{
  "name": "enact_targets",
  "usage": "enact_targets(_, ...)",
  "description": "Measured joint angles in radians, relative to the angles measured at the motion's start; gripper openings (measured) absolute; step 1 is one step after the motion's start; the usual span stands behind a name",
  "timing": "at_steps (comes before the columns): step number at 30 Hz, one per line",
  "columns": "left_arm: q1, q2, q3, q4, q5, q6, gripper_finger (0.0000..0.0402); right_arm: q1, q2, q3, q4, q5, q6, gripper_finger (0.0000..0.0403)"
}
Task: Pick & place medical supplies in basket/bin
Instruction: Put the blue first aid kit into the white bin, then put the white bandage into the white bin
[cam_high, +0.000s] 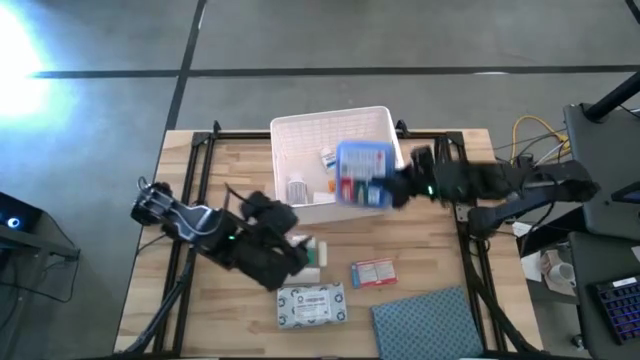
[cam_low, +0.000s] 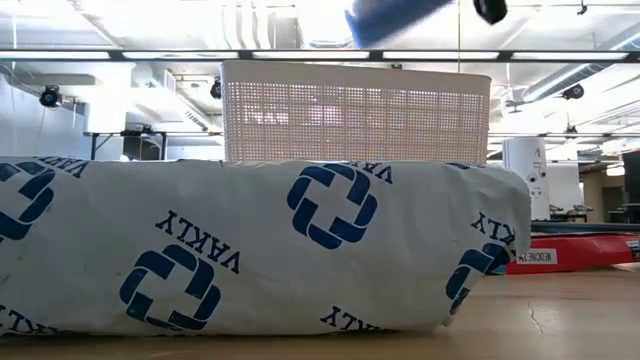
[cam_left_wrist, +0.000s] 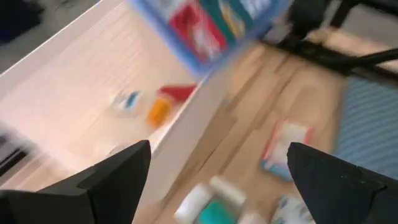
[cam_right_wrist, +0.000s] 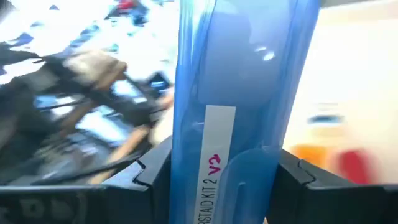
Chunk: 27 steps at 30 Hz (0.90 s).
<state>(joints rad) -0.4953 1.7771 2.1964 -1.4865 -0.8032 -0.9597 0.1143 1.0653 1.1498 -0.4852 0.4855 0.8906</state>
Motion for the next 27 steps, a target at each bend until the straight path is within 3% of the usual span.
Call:
enact_targets(2,-0.012,0.0,0.008,-0.102,0.0,-0.097,0.0354,-0.115,0.037,0.054,-0.076,-0.073,-0.02,0.0168)
enact_targets(8,-0.011,-0.079,-0.154,-0.09,0.029,-0.135,0.0354,-0.408,0.222,0.16,-0.111,-0.388,-0.112,0.0169)
enact_targets(15,0.066,-0.277,-0.563,-0.005,0.147,-0.381,0.0354,-0.477,0.42,0.315,-0.248,-0.385,-0.262,0.0228)
enact_targets(19,0.1,-0.399,-0.832,0.286,0.23,-0.383,0.0354,-0.458,0.459,0.384,-0.268,-0.383,-0.346,0.0284)
enact_targets(24,0.122,-0.52,-1.156,0.727,0.403,-0.236,0.0354,-0.413,0.445,0.432,-0.286,-0.381,-0.428,0.0339)
enact_targets(27,0.121,-0.558,-1.313,0.928,0.428,-0.114,0.0354,-0.372,0.403,0.436,-0.315,-0.38,-0.458,0.0356)
